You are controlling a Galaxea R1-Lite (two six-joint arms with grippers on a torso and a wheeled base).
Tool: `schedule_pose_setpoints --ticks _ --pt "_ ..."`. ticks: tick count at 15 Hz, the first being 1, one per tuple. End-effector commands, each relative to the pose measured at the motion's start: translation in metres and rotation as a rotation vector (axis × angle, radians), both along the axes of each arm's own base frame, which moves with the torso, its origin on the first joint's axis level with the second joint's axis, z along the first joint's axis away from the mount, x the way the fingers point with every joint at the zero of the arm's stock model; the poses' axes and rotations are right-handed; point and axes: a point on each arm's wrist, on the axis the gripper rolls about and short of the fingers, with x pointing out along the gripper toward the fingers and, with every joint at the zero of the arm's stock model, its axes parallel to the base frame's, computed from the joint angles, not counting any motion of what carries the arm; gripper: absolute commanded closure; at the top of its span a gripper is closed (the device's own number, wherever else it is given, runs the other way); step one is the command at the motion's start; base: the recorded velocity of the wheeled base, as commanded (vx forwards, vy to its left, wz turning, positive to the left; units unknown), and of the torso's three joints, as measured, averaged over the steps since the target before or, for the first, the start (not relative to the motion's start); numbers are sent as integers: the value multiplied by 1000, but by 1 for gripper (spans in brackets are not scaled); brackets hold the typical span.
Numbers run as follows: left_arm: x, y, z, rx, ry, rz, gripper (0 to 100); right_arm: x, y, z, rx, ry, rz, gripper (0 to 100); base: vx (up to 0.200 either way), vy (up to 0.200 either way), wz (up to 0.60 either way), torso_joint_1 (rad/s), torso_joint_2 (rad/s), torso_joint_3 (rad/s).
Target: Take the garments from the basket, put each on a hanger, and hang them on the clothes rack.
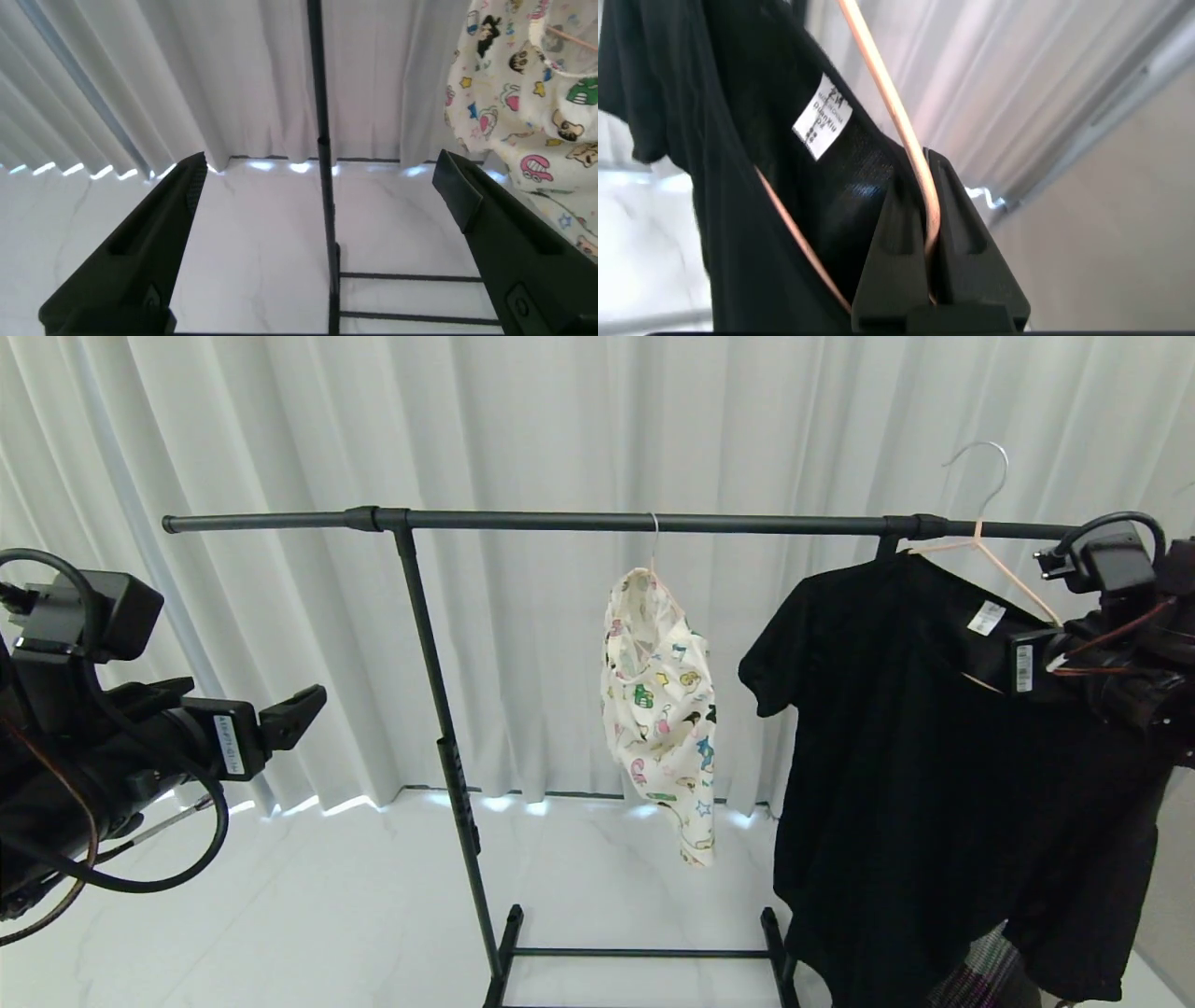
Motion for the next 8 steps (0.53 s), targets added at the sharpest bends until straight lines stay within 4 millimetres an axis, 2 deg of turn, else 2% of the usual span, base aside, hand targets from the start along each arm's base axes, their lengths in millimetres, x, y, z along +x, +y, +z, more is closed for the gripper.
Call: schedule_pose_setpoints --ticks 1,7,8 --pt "-4 -3 -2 0 1 -19 0 19 12 -7 -3 18 17 100 200 0 0 7 7 2" --pt "-6 -10 -2 0 1 -51 0 20 13 -6 -5 17 18 100 200 0 0 6 2 2" --pt "-7 -10 -2 0 0 -53 0 19 17 -8 -7 25 31 100 0 0 0 0 0 0"
